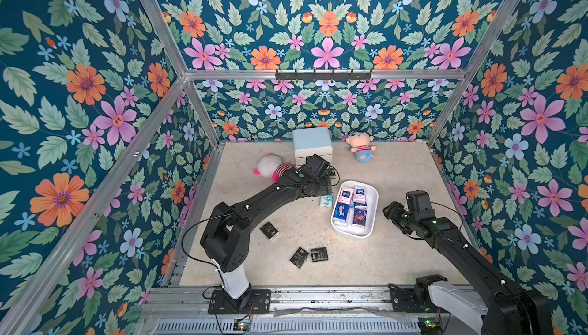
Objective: Put the pocket tissues into the storage box
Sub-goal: Pick up the pocket tissues from the center of the board.
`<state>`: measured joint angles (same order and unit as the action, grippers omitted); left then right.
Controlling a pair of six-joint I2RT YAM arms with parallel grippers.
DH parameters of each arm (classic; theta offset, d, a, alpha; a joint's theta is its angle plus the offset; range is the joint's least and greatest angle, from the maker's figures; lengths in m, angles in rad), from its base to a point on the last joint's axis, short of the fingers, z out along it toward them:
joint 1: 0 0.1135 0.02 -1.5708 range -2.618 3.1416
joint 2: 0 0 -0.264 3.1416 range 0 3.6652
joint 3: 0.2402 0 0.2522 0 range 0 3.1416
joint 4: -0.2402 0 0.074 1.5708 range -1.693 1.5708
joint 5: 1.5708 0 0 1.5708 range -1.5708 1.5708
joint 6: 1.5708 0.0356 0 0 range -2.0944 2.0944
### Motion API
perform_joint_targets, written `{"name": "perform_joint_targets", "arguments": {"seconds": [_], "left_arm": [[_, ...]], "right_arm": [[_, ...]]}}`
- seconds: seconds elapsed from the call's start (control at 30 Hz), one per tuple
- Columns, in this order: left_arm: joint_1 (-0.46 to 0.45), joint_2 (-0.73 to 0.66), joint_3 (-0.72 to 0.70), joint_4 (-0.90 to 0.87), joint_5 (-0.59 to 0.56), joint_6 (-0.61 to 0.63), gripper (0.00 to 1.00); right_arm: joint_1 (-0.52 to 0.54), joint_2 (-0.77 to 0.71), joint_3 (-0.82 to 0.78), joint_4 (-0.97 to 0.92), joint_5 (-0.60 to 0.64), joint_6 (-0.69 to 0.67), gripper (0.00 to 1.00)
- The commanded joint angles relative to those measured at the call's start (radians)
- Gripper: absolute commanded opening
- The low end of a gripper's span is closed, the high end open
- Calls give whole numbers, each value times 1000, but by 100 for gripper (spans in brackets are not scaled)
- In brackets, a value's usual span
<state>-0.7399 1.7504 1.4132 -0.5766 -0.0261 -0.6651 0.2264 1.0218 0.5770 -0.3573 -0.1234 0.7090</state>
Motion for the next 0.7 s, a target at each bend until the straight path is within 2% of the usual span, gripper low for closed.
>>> {"name": "perform_joint_targets", "arguments": {"seconds": [0.0, 0.4, 0.67], "left_arm": [[10, 23, -19, 44, -25, 87, 87], [14, 224, 42, 76, 12, 136, 86], [13, 291, 93, 110, 93, 96, 86]], "right_arm": [[1, 0, 3, -24, 1, -9, 65], [1, -21, 33, -83, 42, -17, 67], [1, -40, 21, -97, 52, -16, 68]]}}
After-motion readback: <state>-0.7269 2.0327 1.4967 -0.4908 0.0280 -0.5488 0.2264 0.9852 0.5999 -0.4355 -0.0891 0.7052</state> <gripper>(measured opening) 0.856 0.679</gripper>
